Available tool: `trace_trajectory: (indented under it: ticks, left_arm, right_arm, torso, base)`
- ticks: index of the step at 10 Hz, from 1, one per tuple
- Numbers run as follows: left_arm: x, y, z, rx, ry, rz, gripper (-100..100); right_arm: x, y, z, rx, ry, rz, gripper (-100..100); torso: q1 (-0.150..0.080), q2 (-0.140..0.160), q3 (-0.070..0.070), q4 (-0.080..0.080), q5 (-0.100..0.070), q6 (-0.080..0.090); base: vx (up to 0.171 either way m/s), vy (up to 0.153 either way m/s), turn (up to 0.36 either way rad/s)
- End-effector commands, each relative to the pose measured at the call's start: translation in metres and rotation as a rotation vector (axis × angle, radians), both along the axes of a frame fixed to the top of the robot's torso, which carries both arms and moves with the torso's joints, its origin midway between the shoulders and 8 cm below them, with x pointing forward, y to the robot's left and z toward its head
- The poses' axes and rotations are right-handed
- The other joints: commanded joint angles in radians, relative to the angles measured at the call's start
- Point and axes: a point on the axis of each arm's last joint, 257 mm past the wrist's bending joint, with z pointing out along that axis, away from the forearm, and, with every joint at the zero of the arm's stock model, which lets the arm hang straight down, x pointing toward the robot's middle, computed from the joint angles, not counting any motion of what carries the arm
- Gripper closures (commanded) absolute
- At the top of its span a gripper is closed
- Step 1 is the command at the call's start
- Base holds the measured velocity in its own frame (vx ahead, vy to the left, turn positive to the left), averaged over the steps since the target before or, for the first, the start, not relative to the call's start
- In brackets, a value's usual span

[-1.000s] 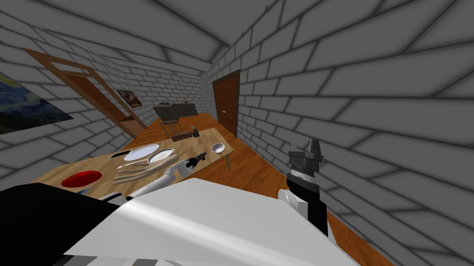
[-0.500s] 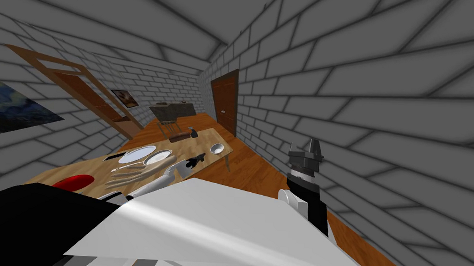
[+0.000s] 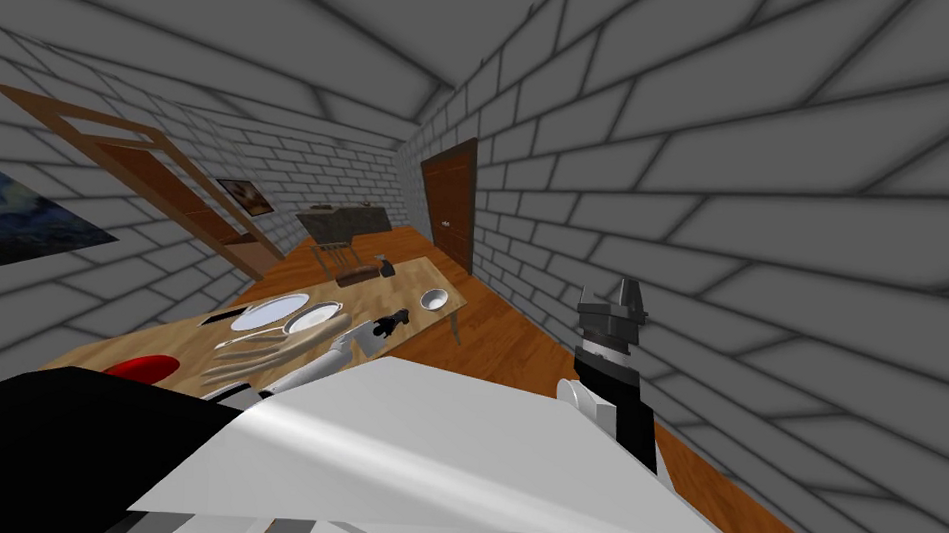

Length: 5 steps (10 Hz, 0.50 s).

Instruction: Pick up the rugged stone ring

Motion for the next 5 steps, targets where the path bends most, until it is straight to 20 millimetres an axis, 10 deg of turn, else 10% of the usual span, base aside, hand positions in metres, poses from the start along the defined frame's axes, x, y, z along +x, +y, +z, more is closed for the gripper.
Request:
trace_trajectory:
  ticks: [1, 3, 4, 5]
  left_arm:
    - [0.0000, 0.0000, 0.0000, 0.000, 0.000, 0.000, 100]
    - [0.0008, -0.0003, 0.0007, 0.000, -0.002, -0.001, 100]
    - [0.0009, -0.0004, 0.0007, 0.000, -0.002, -0.002, 0]
    - [0.0000, -0.0015, 0.0051, 0.001, -0.001, -0.005, 100]
  right_arm:
    - [0.0000, 0.0000, 0.0000, 0.000, 0.000, 0.000, 0]
    - [0.0000, 0.0000, 0.0000, 0.000, 0.000, 0.000, 0]
    - [0.0000, 0.0000, 0.0000, 0.000, 0.000, 0.000, 0]
    - [0.0000, 0.0000, 0.0000, 0.000, 0.000, 0.000, 0]
  torso:
    - [0.000, 0.000, 0.000, 0.000, 0.000, 0.000]
    - [0.000, 0.001, 0.000, 0.000, 0.000, -0.001]
    - [0.000, 0.001, 0.000, 0.000, 0.000, -0.001]
    - [0.000, 0.001, 0.000, 0.000, 0.000, -0.001]
  base:
    - [0.000, 0.000, 0.000]
    - [0.000, 0.000, 0.000]
    - [0.000, 0.000, 0.000]
    - [-0.029, -0.016, 0.043]
